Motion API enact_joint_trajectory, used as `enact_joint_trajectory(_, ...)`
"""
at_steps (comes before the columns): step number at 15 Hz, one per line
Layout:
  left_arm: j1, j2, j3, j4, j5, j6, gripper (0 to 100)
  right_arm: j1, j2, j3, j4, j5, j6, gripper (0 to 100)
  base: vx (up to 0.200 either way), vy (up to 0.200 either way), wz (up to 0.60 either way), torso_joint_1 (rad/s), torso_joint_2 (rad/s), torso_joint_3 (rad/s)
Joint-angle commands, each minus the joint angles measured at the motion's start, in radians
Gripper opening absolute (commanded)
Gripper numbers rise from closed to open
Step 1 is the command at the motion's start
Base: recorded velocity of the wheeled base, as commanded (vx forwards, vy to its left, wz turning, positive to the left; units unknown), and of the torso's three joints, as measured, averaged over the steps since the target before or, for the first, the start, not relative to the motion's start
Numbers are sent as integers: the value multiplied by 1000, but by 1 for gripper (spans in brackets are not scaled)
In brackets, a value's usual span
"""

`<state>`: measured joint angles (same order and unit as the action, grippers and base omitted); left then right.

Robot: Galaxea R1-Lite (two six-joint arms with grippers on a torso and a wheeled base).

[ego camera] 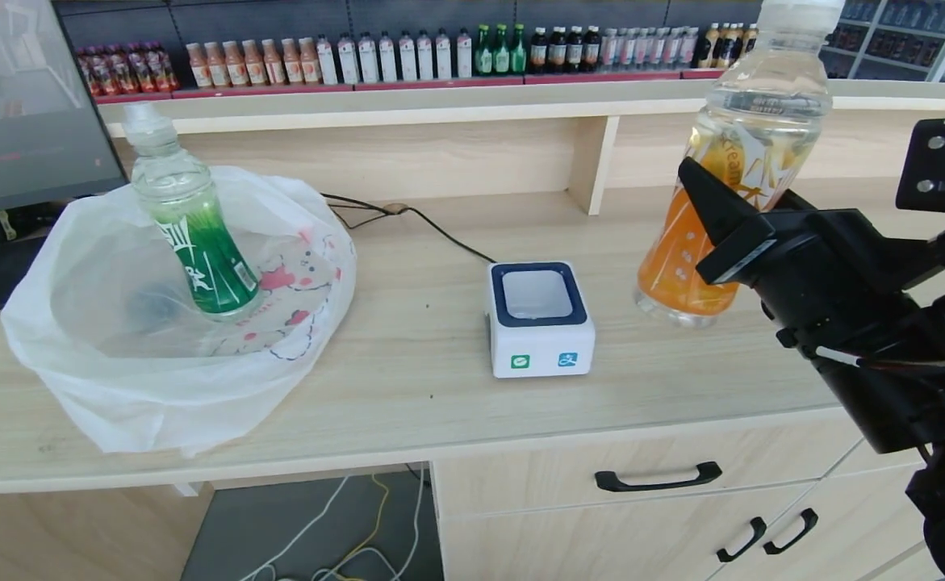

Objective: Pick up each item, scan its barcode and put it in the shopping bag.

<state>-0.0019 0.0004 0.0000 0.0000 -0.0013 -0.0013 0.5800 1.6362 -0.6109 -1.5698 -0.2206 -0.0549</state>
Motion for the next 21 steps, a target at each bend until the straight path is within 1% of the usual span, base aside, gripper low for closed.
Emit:
enact_joint_trajectory(1,0,0,0,0,0,0,100,0,-24,0,-1,0,0,0,0,200,0,2,2,2)
enact_joint_trajectory(6,0,0,0,0,0,1,100,0,-49,5,-1,0,0,0,0,200,0,0,0,-2)
enact_joint_trajectory(15,0,0,0,0,0,1,100,0,-56,-36,-1,1,1,0,0,0,0,0,0,0)
enact_joint_trajectory(16,0,0,0,0,0,1,100,1,-56,-76,-1,9,1,0,0,0,0,0,0,0)
enact_joint_trajectory(17,0,0,0,0,0,1,100,11,-53,-124,-1,3,40,0,0,0,0,0,0,0)
enact_joint_trajectory(18,0,0,0,0,0,1,100,11,-50,-113,-1,-5,95,0,0,0,0,0,0,0)
enact_joint_trajectory(19,0,0,0,0,0,1,100,11,-42,-122,-1,-26,118,0,0,0,0,0,0,0)
enact_joint_trajectory(21,0,0,0,0,0,1,100,9,-19,-133,-1,-68,205,0,0,0,0,0,0,0)
